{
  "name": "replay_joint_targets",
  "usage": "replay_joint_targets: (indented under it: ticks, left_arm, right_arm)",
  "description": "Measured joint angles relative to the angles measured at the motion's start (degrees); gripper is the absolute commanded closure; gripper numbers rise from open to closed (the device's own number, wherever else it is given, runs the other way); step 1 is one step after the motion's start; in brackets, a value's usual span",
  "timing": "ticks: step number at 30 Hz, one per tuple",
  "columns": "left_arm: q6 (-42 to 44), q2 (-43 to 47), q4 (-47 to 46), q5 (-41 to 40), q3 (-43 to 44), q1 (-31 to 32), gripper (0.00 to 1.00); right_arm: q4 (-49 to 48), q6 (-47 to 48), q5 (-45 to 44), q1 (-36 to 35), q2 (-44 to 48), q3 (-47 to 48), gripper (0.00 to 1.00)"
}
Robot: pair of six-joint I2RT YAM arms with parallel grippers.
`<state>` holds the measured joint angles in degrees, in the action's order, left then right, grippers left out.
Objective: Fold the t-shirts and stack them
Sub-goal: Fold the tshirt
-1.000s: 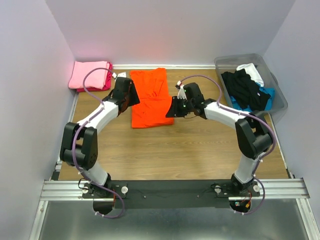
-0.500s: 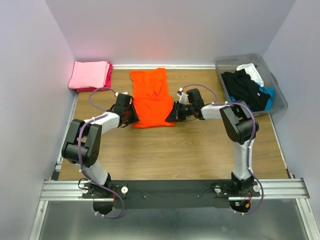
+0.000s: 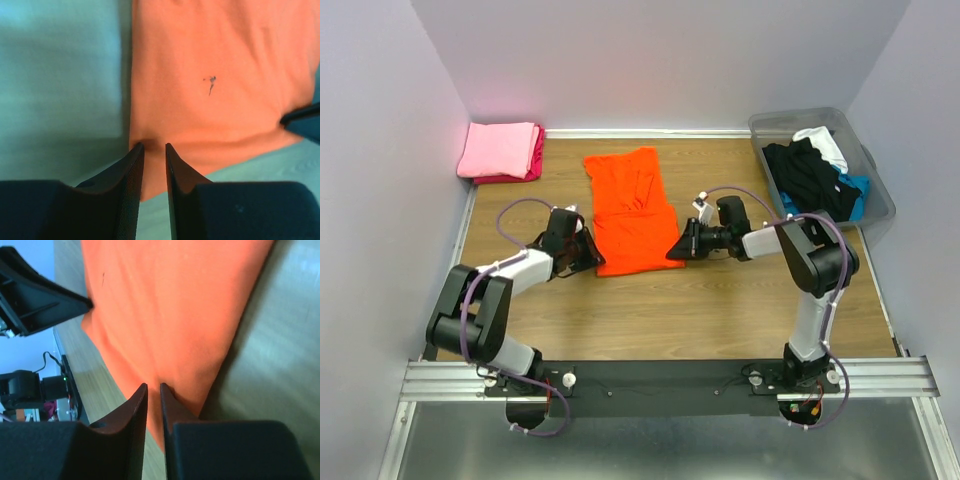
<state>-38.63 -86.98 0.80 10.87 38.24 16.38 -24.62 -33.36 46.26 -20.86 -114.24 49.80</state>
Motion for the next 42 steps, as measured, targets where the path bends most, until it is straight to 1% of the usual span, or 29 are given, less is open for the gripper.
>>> replay_joint_targets:
  ticks: [1, 2, 3, 5, 6, 9, 10, 11, 14, 15, 16, 20, 24, 27, 34, 39, 42]
  left_arm:
    - [-0.4, 1.5, 0.8, 0.3, -1.2, 0.4, 0.61]
    - [-0.5, 3.0, 1.7, 0.5, -2.1, 0.8, 0.59]
    - [-0.9, 4.0, 2.4, 0.5, -2.8, 1.1, 0.52]
    - [-1.2, 6.6, 4.5, 0.2, -3.7, 1.4, 0.46]
    - [-1.8, 8.4, 6.3, -0.3, -3.9, 1.4, 0.38]
    - [-2.6, 14.7, 8.9, -1.9, -3.9, 1.3, 0.28]
    - [-2.8, 16.9, 9.4, -2.4, -3.8, 1.3, 0.22]
    - [-2.9, 18.3, 9.6, -2.8, -3.6, 1.3, 0.20]
    - [-3.1, 22.5, 9.9, -5.1, -3.0, 1.3, 0.10]
    - [-3.1, 23.6, 10.2, -5.9, -2.9, 1.3, 0.04]
    - [-3.0, 24.4, 10.6, -7.0, -2.8, 1.3, 0.03]
    - [-2.6, 25.7, 13.0, -10.5, -2.4, 1.3, 0.02]
    - [-1.9, 29.5, 15.2, -14.0, -2.3, 1.3, 0.02]
    - [-1.5, 33.6, 15.8, -16.6, -2.3, 1.3, 0.02]
    - [-0.2, 38.8, 18.1, -21.8, -2.3, 1.3, 0.02]
    - [1.2, 42.6, 19.6, -24.4, -2.3, 1.3, 0.02]
    - [1.7, 45.7, 19.5, -24.9, -2.3, 1.3, 0.01]
  right_arm:
    - [1.1, 0.4, -0.1, 0.0, 1.2, -0.8, 0.74]
    - [2.5, 0.9, -0.2, 0.0, 2.2, -1.2, 0.72]
    - [3.6, 1.2, -0.3, 0.0, 2.8, -1.2, 0.71]
    - [6.4, 1.8, -0.8, 0.0, 4.4, -1.2, 0.67]
    - [7.7, 2.0, -1.0, 0.0, 5.4, -1.2, 0.65]
    - [10.9, 1.9, -0.8, -0.2, 8.9, 0.0, 0.61]
    - [11.4, 1.7, -0.8, -0.6, 9.9, 0.7, 0.61]
    - [11.6, 1.4, -0.8, -0.9, 10.6, 1.5, 0.61]
    - [11.5, 0.8, -0.5, -4.4, 11.6, 4.7, 0.61]
    - [11.4, 0.6, -0.5, -5.6, 11.5, 5.4, 0.61]
    - [10.8, 0.1, -0.5, -7.5, 11.4, 6.0, 0.61]
    - [4.9, -4.5, 0.6, -11.8, 7.5, 6.0, 0.61]
    - [-0.6, -8.5, 0.9, -12.1, -1.0, 5.8, 0.62]
    - [-3.4, -10.8, 2.3, -11.6, -5.2, 5.4, 0.62]
    - [-6.6, -12.1, 2.4, -11.6, -5.7, 4.9, 0.62]
    - [-5.3, -12.6, 1.6, -11.8, -2.6, 4.4, 0.61]
    - [-5.0, -13.7, 1.4, -12.7, -0.9, 6.5, 0.61]
